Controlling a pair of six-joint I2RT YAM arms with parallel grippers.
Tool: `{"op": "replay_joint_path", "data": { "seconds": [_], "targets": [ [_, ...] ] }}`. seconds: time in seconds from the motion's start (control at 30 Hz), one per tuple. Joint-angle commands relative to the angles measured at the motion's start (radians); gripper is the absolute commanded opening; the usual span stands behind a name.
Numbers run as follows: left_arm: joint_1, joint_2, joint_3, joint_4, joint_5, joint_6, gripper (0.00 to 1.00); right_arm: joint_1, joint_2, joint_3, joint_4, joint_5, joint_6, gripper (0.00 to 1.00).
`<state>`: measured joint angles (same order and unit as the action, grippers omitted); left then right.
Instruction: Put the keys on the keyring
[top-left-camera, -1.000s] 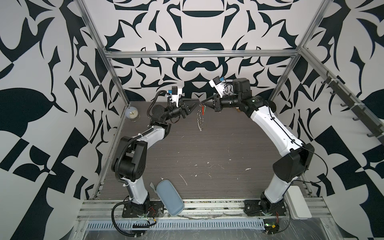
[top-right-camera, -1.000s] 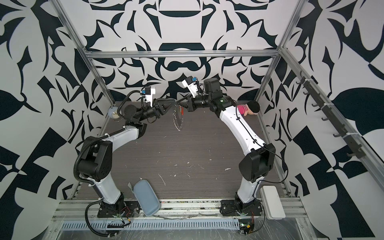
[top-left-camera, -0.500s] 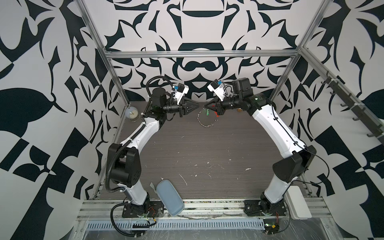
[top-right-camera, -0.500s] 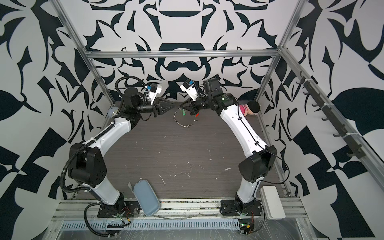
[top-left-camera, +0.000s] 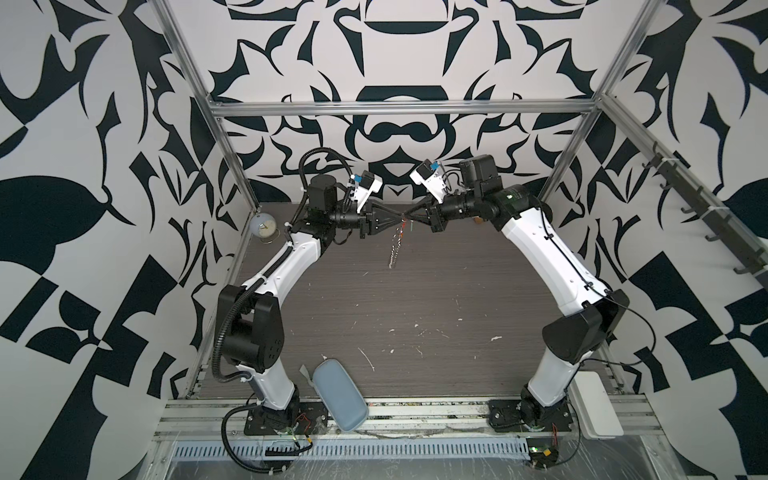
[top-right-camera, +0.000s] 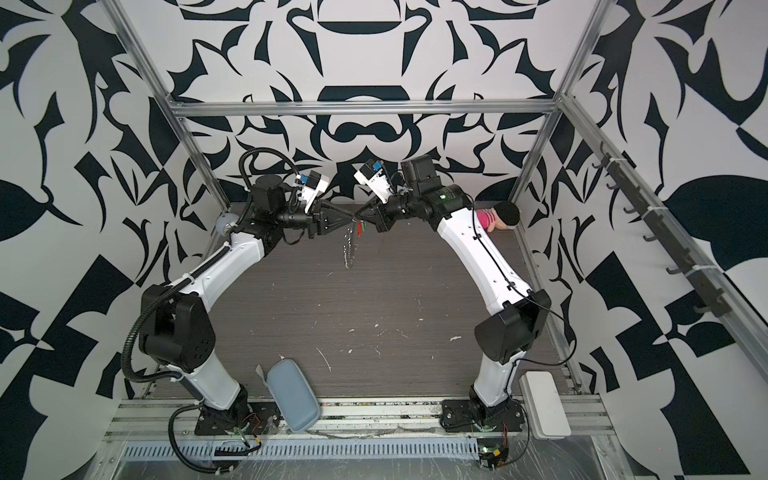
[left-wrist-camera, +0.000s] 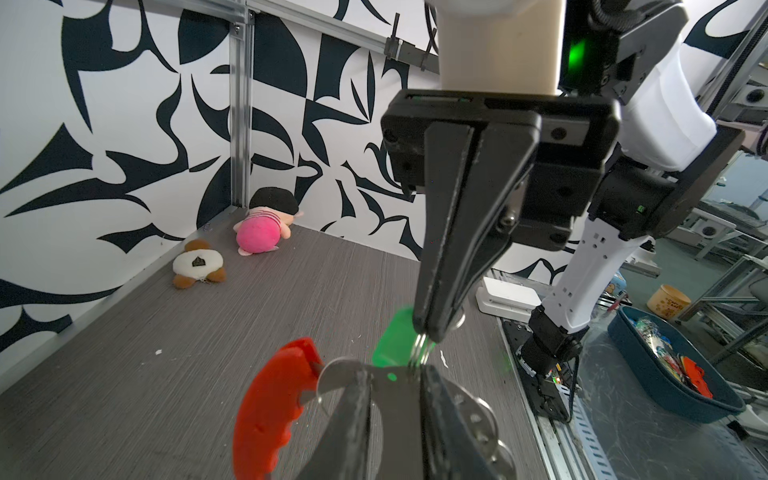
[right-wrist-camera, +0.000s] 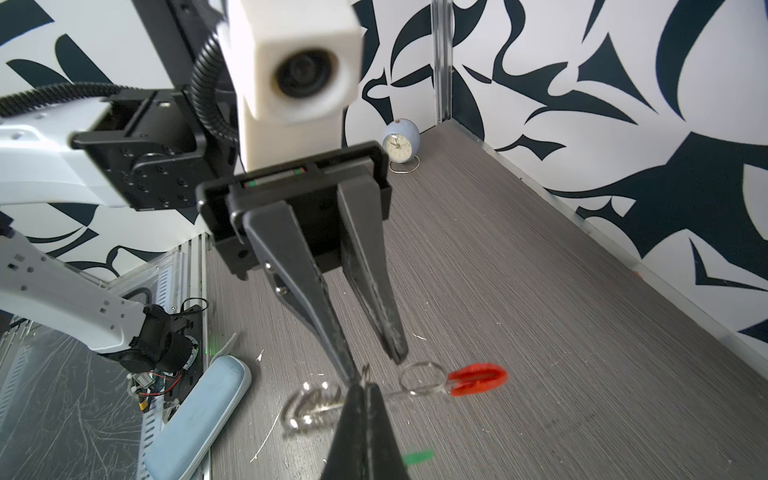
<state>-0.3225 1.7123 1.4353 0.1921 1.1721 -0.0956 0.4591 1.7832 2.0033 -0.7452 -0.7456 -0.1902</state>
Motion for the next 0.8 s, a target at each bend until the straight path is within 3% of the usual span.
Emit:
{"op": "replay_joint_path", "data": {
  "seconds": [0.0, 0.23, 0.33, 0.43, 0.63, 0.7, 0.77],
  "targets": [
    [-0.006, 0.014, 0.033, -0.013, 0.027, 0.016, 0.23, 0.01, -0.005, 0.053, 0.024, -0.04, -0.004, 0.0],
    [-0.007, 0.012, 0.029, -0.01, 0.032, 0.014, 0.22, 0.016, 0.009, 0.067, 0.004, -0.044, -0.01, 0.0],
    [-0.006, 0.01, 0.027, -0.008, 0.036, 0.014, 0.15, 0.018, 0.014, 0.076, -0.006, -0.047, -0.011, 0.0],
    [-0.008, 0.016, 0.033, -0.007, 0.046, 0.013, 0.0, 0.022, 0.018, 0.078, -0.007, -0.046, -0.011, 0.0],
    [-0.007, 0.0, -0.014, 0.12, 0.042, -0.062, 0.0, 0.024, -0.007, 0.058, 0.039, -0.007, 0.061, 0.0],
    [-0.007, -0.012, -0.049, 0.205, 0.018, -0.111, 0.0, 0.017, -0.042, 0.019, 0.092, 0.009, 0.104, 0.02],
    [-0.007, -0.02, -0.071, 0.242, -0.017, -0.132, 0.0, 0.003, -0.086, -0.044, 0.176, 0.039, 0.176, 0.14]
  ]
}}
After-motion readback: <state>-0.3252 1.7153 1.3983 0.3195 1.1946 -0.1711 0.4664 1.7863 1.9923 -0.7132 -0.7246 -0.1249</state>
